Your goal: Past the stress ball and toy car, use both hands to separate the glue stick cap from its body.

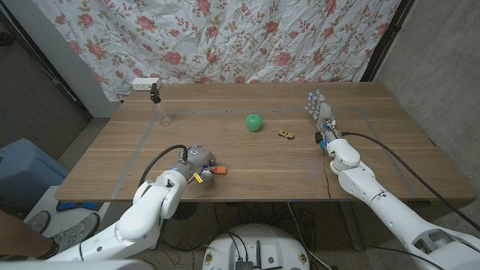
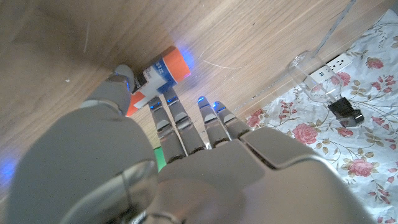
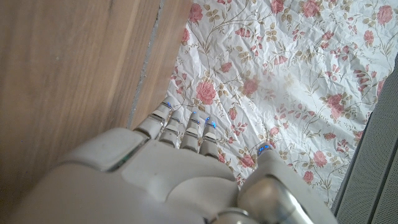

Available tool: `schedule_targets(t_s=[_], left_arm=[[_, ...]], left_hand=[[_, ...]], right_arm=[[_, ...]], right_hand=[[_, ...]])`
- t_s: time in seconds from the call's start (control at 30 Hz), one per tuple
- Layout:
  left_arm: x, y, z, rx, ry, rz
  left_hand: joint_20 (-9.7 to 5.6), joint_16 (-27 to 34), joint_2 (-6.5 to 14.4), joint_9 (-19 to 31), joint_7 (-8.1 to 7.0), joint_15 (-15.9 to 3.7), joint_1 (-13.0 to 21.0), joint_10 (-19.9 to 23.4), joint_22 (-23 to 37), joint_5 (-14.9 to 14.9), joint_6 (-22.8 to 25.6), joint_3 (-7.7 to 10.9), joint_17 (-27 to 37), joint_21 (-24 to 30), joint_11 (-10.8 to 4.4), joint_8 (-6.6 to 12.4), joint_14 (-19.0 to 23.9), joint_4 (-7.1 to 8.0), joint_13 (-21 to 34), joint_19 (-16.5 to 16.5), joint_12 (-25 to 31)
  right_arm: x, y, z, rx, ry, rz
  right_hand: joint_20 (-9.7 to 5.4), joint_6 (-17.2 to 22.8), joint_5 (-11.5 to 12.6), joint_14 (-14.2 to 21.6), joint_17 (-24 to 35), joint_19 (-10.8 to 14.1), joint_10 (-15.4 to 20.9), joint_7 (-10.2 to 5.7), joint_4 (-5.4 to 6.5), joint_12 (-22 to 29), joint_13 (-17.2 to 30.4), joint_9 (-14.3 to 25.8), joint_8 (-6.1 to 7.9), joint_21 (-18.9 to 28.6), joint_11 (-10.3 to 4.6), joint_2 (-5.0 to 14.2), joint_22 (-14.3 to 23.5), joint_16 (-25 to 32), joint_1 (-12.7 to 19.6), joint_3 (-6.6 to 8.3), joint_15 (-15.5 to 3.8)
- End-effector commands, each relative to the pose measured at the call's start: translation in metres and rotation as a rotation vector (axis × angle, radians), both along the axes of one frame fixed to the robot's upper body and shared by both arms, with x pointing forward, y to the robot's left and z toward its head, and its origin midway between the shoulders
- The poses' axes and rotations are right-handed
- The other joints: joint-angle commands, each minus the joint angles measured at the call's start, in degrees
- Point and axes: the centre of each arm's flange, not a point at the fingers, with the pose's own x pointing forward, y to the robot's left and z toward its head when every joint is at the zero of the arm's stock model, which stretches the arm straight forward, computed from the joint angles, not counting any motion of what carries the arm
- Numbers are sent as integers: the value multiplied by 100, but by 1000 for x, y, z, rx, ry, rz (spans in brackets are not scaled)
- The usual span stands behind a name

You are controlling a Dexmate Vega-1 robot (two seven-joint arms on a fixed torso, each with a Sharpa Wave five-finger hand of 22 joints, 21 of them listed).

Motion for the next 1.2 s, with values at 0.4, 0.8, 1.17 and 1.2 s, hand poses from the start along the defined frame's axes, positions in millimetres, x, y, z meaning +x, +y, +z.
schedule_targets(t_s=[0.4, 0.8, 1.17, 1.2], left_arm=[[7, -1, -6, -40, -11, -6], [11, -2, -8, -47, 5, 6], [15, -1, -9, -29, 13, 30], [15, -1, -9, -26, 12, 32]], left_hand=[[1, 16, 47, 4, -14, -662, 287, 701, 18, 33, 453, -144, 20, 17, 20, -86, 375, 27, 12, 228, 12], [-7, 0, 104, 28, 12, -720, 479, 1161, 20, 39, 952, -201, 21, 3, 5, -58, 565, 31, 26, 297, 22], [-118, 50, 157, 48, 18, -824, 587, 1477, 26, 32, 1458, -344, 56, 44, -14, -49, 876, 32, 44, 500, 1], [-120, 49, 153, 49, 16, -828, 597, 1486, 25, 33, 1463, -347, 56, 43, -14, -51, 881, 27, 45, 503, 2]], right_arm=[[4, 2, -1, 14, -5, -12], [7, 2, -1, 19, -3, -18], [7, 3, 0, 18, -2, -22], [7, 3, 0, 19, -3, -23]], right_hand=[[29, 80, -25, 43, 16, 40, 30, -63, -40, 32, 8, 16, 21, 24, 2, 25, 16, 54, 2, 6, -1], [33, 142, -23, 42, 23, 39, 45, -102, -51, 35, 10, 16, 30, 22, 15, 40, 17, 63, -5, 15, -4], [28, 164, -23, 54, 31, 47, 64, -113, -57, 40, 11, 17, 23, 24, 8, 50, 17, 78, -20, 21, -6], [28, 166, -23, 53, 32, 47, 65, -113, -57, 40, 11, 17, 23, 24, 4, 50, 17, 79, -21, 21, -8]])
